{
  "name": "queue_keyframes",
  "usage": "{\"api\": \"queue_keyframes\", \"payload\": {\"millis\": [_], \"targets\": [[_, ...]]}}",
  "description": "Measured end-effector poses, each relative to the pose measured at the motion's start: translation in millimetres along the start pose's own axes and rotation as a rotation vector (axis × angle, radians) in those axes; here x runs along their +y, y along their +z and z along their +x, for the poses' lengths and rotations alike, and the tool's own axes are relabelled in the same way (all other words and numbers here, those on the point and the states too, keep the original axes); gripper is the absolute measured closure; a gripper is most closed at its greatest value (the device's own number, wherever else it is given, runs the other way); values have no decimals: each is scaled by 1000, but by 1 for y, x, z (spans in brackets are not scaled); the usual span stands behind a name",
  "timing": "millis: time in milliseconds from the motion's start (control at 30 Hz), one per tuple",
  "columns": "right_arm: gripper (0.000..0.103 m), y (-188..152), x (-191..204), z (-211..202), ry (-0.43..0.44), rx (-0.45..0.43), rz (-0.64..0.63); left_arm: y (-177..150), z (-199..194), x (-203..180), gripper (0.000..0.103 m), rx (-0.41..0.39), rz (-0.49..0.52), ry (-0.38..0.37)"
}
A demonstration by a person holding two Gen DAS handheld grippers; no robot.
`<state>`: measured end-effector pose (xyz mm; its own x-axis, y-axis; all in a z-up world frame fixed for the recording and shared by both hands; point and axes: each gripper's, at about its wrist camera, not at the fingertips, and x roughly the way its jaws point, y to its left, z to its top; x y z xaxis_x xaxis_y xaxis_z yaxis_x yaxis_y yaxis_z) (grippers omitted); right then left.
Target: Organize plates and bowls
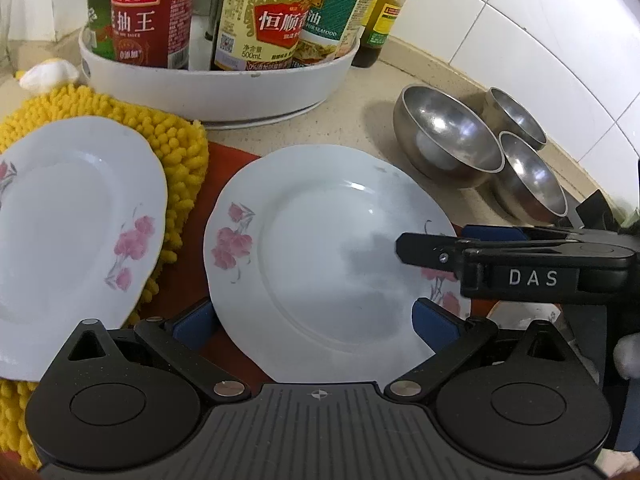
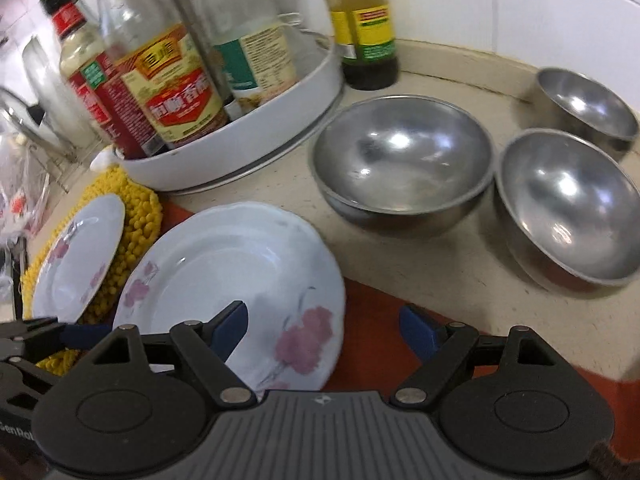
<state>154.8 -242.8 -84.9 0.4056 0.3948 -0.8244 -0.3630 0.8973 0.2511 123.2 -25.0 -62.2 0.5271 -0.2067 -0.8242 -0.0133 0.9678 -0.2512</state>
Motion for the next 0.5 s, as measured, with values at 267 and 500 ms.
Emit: {"api": "queue_keyframes", "payload": {"millis": [267,500], "targets": [[29,7,11,8,57,8,-47,4,1,0,1,1,-38,27],[30,-5,14,-5,103,49,-25,-9,-5,1,3,14,0,30]]}}
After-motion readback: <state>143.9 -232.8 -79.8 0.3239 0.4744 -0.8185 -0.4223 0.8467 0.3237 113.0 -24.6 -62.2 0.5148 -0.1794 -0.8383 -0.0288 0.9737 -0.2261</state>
